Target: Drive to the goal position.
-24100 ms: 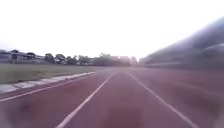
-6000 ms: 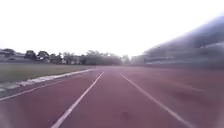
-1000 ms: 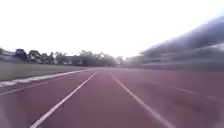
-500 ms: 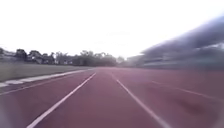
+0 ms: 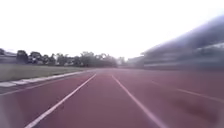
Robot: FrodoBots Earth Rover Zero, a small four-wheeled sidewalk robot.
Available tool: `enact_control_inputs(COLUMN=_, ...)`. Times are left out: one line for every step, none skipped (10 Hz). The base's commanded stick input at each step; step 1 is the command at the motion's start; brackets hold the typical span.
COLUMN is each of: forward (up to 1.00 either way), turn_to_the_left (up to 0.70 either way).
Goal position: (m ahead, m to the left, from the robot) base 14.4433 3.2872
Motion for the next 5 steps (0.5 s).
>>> enact_control_inputs(forward=0.7, turn_to_the_left=0.0)
enact_control_inputs(forward=0.7, turn_to_the_left=0.0)
enact_control_inputs(forward=0.7, turn_to_the_left=0.0)
enact_control_inputs(forward=0.7, turn_to_the_left=0.0)
enact_control_inputs(forward=0.7, turn_to_the_left=0.02)
